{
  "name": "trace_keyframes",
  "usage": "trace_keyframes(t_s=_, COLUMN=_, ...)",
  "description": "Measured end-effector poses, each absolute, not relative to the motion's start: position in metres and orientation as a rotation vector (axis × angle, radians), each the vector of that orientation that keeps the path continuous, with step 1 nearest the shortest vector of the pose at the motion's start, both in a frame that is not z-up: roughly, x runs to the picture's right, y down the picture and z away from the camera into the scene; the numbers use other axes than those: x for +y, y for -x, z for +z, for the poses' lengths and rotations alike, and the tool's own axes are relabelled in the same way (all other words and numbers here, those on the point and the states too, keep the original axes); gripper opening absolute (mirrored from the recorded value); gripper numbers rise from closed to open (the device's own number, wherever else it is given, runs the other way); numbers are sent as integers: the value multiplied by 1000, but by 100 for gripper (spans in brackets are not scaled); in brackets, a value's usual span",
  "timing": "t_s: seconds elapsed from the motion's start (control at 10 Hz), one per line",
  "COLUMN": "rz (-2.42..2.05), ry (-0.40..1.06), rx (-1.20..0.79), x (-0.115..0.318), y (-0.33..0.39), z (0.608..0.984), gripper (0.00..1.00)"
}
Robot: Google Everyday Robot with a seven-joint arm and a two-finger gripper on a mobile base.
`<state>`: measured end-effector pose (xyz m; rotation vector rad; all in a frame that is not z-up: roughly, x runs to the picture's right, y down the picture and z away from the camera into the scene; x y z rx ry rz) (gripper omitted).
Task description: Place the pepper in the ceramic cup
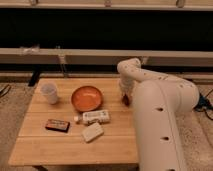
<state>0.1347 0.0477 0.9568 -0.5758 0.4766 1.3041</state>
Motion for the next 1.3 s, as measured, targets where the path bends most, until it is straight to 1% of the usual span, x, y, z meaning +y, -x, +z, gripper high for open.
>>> trace_keyframes(t_s=0.2, rz=1296, ry=554, rx=457, x=37, y=-131, z=939, gripper=18)
trace_keyframes(t_s=0.3, rz=1277, ry=532, rx=413, x=20, y=-116, z=915, gripper=18)
trace_keyframes(t_s=0.5, rz=1236, ry=516, rx=371, x=-2, y=-90, z=889, gripper=18)
trace_keyframes(t_s=0.6, rz=1199, ry=515, rx=349, x=-13, y=-64, z=877, gripper=18)
trace_keyframes(t_s=1.0, rz=1076, ry=516, rx=249, x=-32, y=44, z=863, gripper=18)
trace_keyframes(t_s=1.3, rz=1011, ry=515, rx=153, x=-47, y=101, z=852, gripper=18)
